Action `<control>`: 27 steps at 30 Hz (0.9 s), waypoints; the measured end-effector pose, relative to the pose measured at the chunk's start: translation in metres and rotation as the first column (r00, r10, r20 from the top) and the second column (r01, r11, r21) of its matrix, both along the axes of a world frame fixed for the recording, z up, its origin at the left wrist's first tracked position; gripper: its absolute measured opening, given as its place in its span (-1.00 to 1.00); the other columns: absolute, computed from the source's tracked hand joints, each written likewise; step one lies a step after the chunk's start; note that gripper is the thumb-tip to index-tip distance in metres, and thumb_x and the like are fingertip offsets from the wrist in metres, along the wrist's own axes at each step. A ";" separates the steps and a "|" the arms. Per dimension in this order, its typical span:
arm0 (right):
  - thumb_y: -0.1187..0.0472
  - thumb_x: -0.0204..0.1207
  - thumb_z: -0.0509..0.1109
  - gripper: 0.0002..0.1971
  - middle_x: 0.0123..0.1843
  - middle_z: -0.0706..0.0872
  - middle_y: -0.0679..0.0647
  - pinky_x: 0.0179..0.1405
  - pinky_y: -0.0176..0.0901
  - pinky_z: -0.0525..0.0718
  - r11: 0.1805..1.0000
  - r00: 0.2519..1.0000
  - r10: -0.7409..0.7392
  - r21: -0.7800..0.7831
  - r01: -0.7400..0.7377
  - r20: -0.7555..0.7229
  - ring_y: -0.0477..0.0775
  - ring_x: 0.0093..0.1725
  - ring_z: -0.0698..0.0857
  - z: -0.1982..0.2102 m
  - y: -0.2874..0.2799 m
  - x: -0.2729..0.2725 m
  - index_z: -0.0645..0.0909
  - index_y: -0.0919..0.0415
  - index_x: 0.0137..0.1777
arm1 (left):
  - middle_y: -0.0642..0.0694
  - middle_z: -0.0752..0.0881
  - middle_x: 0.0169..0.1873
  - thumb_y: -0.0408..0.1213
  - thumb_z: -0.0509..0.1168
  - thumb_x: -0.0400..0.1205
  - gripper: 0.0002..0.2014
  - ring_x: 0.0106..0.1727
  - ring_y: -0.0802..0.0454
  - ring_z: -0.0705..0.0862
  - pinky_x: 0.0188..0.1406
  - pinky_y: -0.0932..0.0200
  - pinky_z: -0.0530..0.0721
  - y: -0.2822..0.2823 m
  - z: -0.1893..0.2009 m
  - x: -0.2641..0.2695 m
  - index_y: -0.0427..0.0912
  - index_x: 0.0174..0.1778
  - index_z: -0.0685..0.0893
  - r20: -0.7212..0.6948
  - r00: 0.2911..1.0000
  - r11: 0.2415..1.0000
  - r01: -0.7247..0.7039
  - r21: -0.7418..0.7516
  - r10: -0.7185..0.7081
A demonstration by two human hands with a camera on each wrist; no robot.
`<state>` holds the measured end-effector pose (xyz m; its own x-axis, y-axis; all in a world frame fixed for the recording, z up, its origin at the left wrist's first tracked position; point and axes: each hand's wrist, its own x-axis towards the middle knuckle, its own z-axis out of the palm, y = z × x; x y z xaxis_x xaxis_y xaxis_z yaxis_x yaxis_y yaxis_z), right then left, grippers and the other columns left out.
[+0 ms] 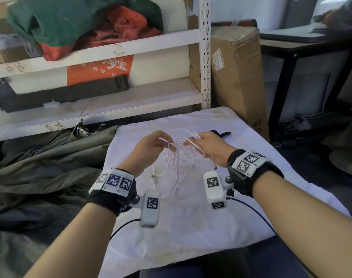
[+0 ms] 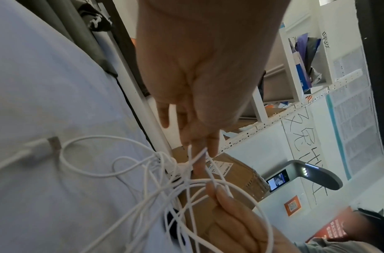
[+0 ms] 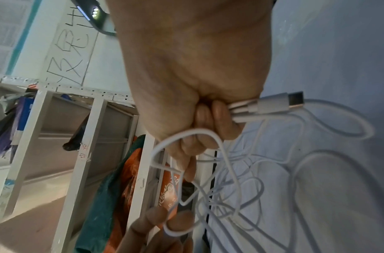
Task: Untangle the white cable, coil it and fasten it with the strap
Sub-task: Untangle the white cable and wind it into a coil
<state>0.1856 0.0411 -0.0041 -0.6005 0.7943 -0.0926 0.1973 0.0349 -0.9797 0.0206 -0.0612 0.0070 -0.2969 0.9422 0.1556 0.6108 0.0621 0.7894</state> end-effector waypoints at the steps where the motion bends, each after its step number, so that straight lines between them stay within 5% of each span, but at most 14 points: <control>1: 0.19 0.62 0.33 -0.81 -0.61 0.37 -0.06 -0.59 -0.32 0.15 1.000 1.000 0.012 -0.002 -0.012 0.004 -0.12 -0.59 0.24 0.000 0.001 0.000 0.74 0.27 -0.03 | 0.00 0.83 -0.21 -0.66 0.07 0.54 -0.63 -0.13 0.20 0.67 -0.14 0.33 0.54 -0.001 -0.001 -0.002 -0.12 -0.03 0.62 0.038 0.999 1.000 0.024 0.004 -0.024; 3: 0.18 0.60 0.36 -0.81 -0.61 0.34 -0.06 -0.60 -0.31 0.15 0.999 0.999 0.048 0.002 -0.048 0.012 -0.10 -0.57 0.23 -0.001 0.001 0.000 0.74 0.30 0.00 | -0.06 0.81 -0.17 -0.69 0.10 0.55 -0.63 -0.02 0.07 0.72 0.06 0.22 0.60 -0.001 -0.002 -0.003 -0.15 0.03 0.58 0.161 0.984 0.997 0.082 0.007 -0.082; 5: 0.19 0.59 0.37 -0.85 -0.56 0.32 -0.03 -0.59 -0.31 0.15 0.996 0.996 0.088 -0.005 -0.088 -0.001 -0.10 -0.55 0.21 0.001 0.000 -0.001 0.72 0.26 -0.04 | -0.05 0.76 -0.08 -0.70 0.12 0.55 -0.62 -0.05 0.05 0.71 0.01 0.26 0.62 0.002 -0.002 -0.004 -0.15 0.10 0.53 0.171 0.981 0.996 0.091 0.014 -0.092; 8: 0.21 0.59 0.37 -0.88 -0.53 0.33 -0.03 -0.62 -0.36 0.17 0.989 0.989 0.147 0.009 -0.147 -0.009 -0.11 -0.55 0.21 0.006 -0.003 -0.002 0.65 0.27 -0.04 | 0.06 0.65 0.08 -0.50 0.25 0.61 -0.65 -0.13 0.07 0.62 -0.16 0.50 0.54 0.008 -0.001 -0.004 -0.09 0.26 0.46 -0.111 0.990 0.997 0.082 0.002 -0.082; 12: 0.17 0.61 0.35 -0.69 -0.55 0.34 -0.04 -0.62 -0.37 0.18 0.979 0.981 0.193 0.064 -0.194 0.024 -0.12 -0.55 0.22 0.011 -0.003 -0.002 0.68 0.46 0.11 | -0.02 0.73 0.01 -0.27 0.33 0.62 -0.76 -0.07 0.01 0.64 -0.25 0.44 0.40 0.015 -0.003 -0.008 -0.11 0.21 0.61 -0.485 0.858 0.984 0.119 -0.135 -0.170; 17: 0.15 0.57 0.39 -0.80 -0.64 0.40 -0.10 -0.58 -0.31 0.17 0.995 0.996 0.082 0.056 -0.084 0.033 -0.10 -0.55 0.21 0.013 0.002 0.002 0.78 0.26 -0.02 | 0.00 0.76 -0.01 -0.30 0.32 0.63 -0.81 -0.12 0.09 0.62 -0.23 0.46 0.39 0.011 -0.001 -0.017 -0.13 0.13 0.75 -0.586 0.803 0.993 0.107 -0.043 -0.112; 20: 0.23 0.59 0.37 -0.82 -0.68 0.50 -0.15 -0.59 -0.33 0.18 0.998 0.999 -0.046 0.039 0.046 0.001 -0.09 -0.55 0.25 0.014 0.006 0.000 0.76 0.29 0.03 | -0.01 0.73 0.08 -0.42 0.25 0.66 -0.75 -0.23 0.19 0.59 -0.22 0.35 0.60 0.006 0.000 -0.016 -0.16 0.19 0.72 -0.554 0.831 0.976 0.163 0.146 -0.056; 22: 0.24 0.59 0.34 -0.83 -0.52 0.56 -0.04 -0.59 -0.32 0.20 0.991 0.993 -0.117 0.057 0.118 -0.012 -0.07 -0.52 0.28 0.016 0.009 -0.002 0.77 0.25 -0.04 | 0.05 0.68 0.14 -0.46 0.21 0.67 -0.70 -0.27 0.30 0.58 -0.24 0.37 0.67 0.002 0.002 -0.017 -0.15 0.26 0.69 -0.523 0.852 0.938 0.196 0.287 -0.017; 27: 0.28 0.58 0.33 -0.85 -0.50 0.39 0.06 -0.55 -0.23 0.23 0.958 0.957 -0.284 0.017 0.285 -0.051 -0.01 -0.53 0.27 0.011 0.022 0.004 0.65 0.22 -0.21 | -0.02 0.73 -0.16 -0.41 0.20 0.70 -0.73 -0.40 0.41 0.69 -0.33 0.57 0.59 -0.007 0.011 -0.034 -0.19 0.28 0.67 -0.282 0.943 0.915 -0.048 0.401 0.173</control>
